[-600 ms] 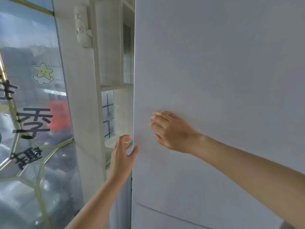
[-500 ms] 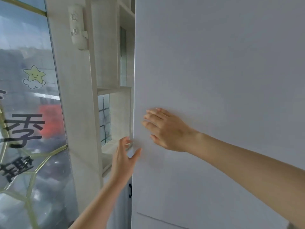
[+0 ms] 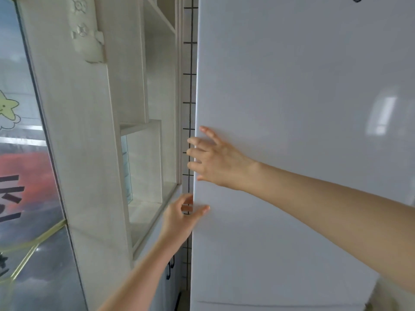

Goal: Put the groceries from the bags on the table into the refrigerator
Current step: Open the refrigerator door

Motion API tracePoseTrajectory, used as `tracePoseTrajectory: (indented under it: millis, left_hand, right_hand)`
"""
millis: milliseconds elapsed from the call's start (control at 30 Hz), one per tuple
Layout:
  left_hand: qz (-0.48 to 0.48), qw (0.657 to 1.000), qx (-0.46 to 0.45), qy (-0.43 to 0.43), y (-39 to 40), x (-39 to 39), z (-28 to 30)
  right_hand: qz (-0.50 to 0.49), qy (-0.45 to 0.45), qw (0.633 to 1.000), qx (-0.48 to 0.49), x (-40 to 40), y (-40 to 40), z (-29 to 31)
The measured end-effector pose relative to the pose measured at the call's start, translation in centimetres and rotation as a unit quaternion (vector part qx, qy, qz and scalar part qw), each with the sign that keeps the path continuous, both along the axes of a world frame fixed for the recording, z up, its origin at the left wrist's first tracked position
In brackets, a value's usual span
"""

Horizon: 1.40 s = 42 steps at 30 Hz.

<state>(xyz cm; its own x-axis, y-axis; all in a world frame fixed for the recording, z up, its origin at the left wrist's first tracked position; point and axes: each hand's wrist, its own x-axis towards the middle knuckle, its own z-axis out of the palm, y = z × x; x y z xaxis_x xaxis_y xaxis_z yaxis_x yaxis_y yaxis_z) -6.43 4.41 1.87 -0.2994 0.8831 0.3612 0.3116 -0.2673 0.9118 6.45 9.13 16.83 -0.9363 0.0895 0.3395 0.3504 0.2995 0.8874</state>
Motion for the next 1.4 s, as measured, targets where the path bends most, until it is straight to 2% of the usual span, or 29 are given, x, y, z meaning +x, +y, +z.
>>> tracePoseTrajectory:
  millis: [100,233,333,700,967,1100,1167,1300,1400]
  left_hand:
    - [-0.011,0.999,-0.01,-0.046,-0.3,0.1,0.2]
    - [-0.084,0.984,-0.036,-0.154,-1.0,-0.2,0.1]
    - [-0.101,0.977,-0.04,-0.182,-1.3,-0.3,0.1]
    - [-0.109,0.979,-0.042,-0.165,-1.4,-0.6,-0.3]
    - [-0.106,0.985,-0.034,-0.135,-5.3,-0.3,-0.8]
    - [-0.093,0.983,-0.01,-0.156,-9.9,1.9,-1.4]
    - [-0.087,0.987,-0.006,-0.133,-12.2,3.1,-1.6]
    - [-0.09,0.994,0.013,-0.063,-16.8,5.5,-1.3]
    - [-0.121,0.989,0.033,-0.072,-20.8,8.7,-1.2]
  right_hand:
    - [-0.015,0.006,1.0,-0.001,-0.5,-0.8,-0.2]
    - [-0.059,0.008,0.998,-0.011,-0.7,-2.0,-0.1]
    - [-0.096,0.01,0.995,-0.003,-1.0,-2.5,-0.3]
    - [-0.124,0.027,0.991,-0.042,-1.1,-3.7,-0.8]
    - [-0.047,0.036,0.995,-0.084,1.6,-7.6,-0.9]
    - [0.059,0.12,0.985,-0.109,5.2,-11.9,-3.1]
    - [0.105,0.175,0.974,-0.101,7.6,-14.3,-4.6]
    - [0.079,0.27,0.947,-0.153,11.6,-19.0,-6.4]
    - [0.031,0.349,0.904,-0.245,14.1,-22.9,-6.7]
